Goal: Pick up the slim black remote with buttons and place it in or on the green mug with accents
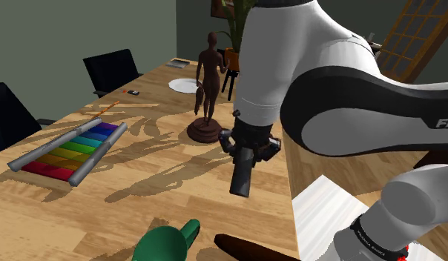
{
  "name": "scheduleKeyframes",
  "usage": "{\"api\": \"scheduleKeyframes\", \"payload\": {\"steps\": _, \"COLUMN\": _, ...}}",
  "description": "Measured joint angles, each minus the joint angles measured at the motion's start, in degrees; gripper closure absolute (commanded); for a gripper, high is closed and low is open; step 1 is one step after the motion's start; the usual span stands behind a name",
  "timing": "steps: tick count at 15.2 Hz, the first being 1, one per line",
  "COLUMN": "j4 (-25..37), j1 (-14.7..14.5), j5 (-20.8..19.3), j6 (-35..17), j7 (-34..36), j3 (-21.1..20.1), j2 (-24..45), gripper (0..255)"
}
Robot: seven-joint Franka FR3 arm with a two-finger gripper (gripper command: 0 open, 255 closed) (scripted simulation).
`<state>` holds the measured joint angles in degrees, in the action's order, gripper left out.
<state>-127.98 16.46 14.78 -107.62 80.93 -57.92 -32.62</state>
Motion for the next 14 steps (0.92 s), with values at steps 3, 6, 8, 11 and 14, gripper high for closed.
{"api": "scheduleKeyframes", "payload": {"steps": 3, "j4": 4.6, "j1": 3.1, "j5": -0.9, "j6": 0.5, "j7": 5.0, "j3": -6.8, "j2": 3.2, "gripper": 255}}
{"api": "scheduleKeyframes", "payload": {"steps": 6, "j4": 10.8, "j1": 8.9, "j5": -2.7, "j6": 1.7, "j7": 10.3, "j3": -15.8, "j2": 7.0, "gripper": 255}}
{"api": "scheduleKeyframes", "payload": {"steps": 8, "j4": 14.2, "j1": 13.9, "j5": -3.5, "j6": 2.2, "j7": 13.1, "j3": -22.5, "j2": 8.7, "gripper": 255}}
{"api": "scheduleKeyframes", "payload": {"steps": 11, "j4": 20.4, "j1": 24.2, "j5": -2.8, "j6": 3.6, "j7": 15.9, "j3": -34.6, "j2": 8.4, "gripper": 255}}
{"api": "scheduleKeyframes", "payload": {"steps": 14, "j4": 27.9, "j1": 33.3, "j5": 0.5, "j6": 6.5, "j7": 16.7, "j3": -43.6, "j2": 4.6, "gripper": 255}}
